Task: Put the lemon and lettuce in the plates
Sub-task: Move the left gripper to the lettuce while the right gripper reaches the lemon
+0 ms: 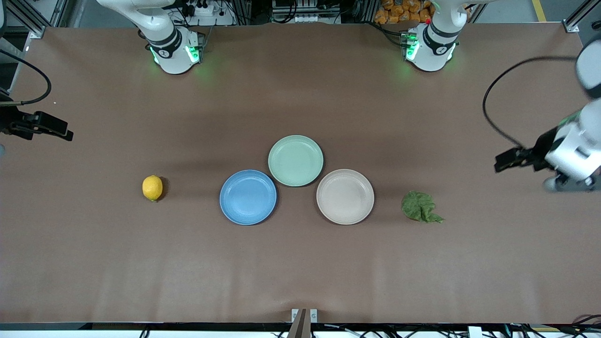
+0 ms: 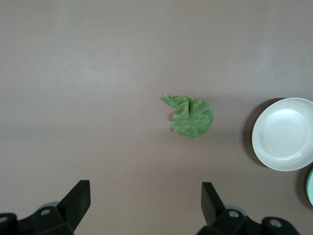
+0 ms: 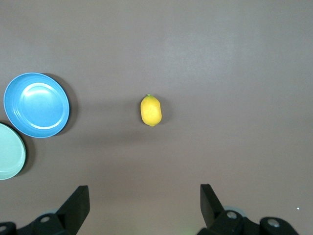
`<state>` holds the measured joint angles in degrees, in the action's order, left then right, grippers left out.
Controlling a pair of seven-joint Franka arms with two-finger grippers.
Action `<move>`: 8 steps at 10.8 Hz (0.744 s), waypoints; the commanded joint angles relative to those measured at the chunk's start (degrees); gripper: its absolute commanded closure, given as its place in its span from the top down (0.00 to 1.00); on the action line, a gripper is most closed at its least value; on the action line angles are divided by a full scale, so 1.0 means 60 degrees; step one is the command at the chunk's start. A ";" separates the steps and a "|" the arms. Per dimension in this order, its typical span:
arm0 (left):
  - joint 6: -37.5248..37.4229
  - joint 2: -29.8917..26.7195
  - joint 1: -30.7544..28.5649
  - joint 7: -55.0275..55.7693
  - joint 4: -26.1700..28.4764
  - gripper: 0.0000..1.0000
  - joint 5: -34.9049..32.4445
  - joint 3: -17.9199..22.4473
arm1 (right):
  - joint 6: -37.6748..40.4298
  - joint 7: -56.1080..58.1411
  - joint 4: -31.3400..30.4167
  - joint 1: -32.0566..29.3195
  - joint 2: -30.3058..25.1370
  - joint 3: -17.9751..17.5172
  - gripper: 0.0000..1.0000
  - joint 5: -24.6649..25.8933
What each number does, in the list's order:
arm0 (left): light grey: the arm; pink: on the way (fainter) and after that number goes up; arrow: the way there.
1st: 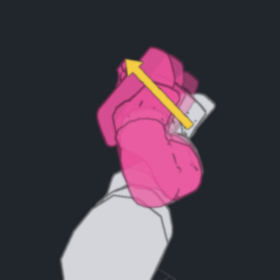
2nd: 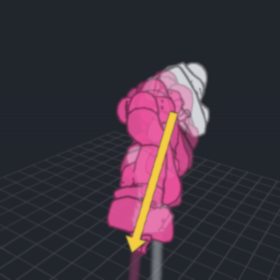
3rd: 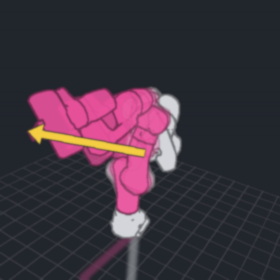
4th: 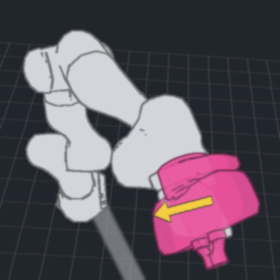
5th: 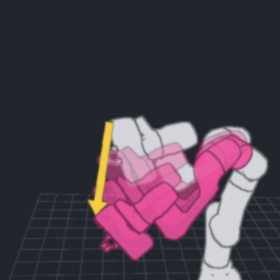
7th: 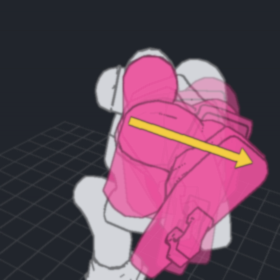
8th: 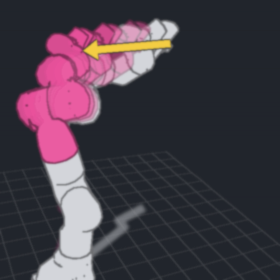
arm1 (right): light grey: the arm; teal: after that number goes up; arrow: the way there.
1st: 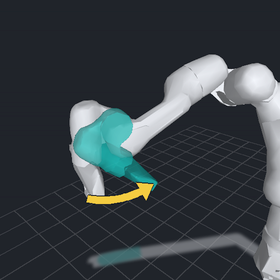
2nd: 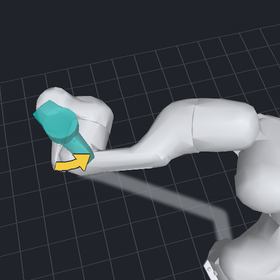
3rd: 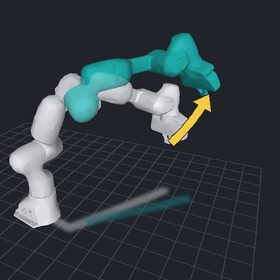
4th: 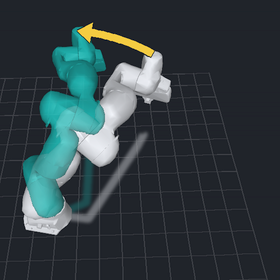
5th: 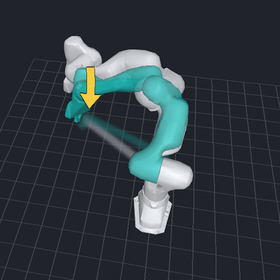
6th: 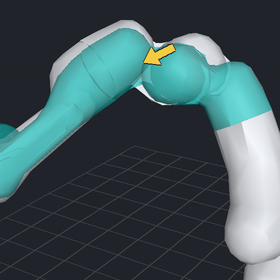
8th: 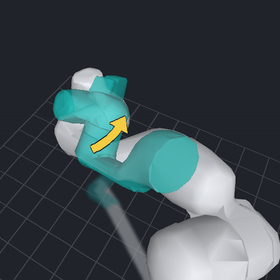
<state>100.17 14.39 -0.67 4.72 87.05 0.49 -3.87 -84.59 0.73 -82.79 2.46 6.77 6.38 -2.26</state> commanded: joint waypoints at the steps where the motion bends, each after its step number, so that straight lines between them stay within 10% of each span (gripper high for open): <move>1: 0.0091 0.0688 0.0112 0.0339 -0.0168 1.00 -0.0081 -0.0044 | 0.0080 0.0099 -0.0030 -0.0029 0.0043 -0.0008 1.00 -0.0091; 8: 0.3121 0.2037 0.0669 0.2303 0.1135 1.00 -0.0155 -0.0059 | -0.1030 0.0099 -0.1375 -0.0058 -0.0030 -0.0008 1.00 -0.0091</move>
<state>116.53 24.97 2.70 15.70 93.77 0.49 -4.38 -88.33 0.74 -87.93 2.45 7.45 6.40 -2.26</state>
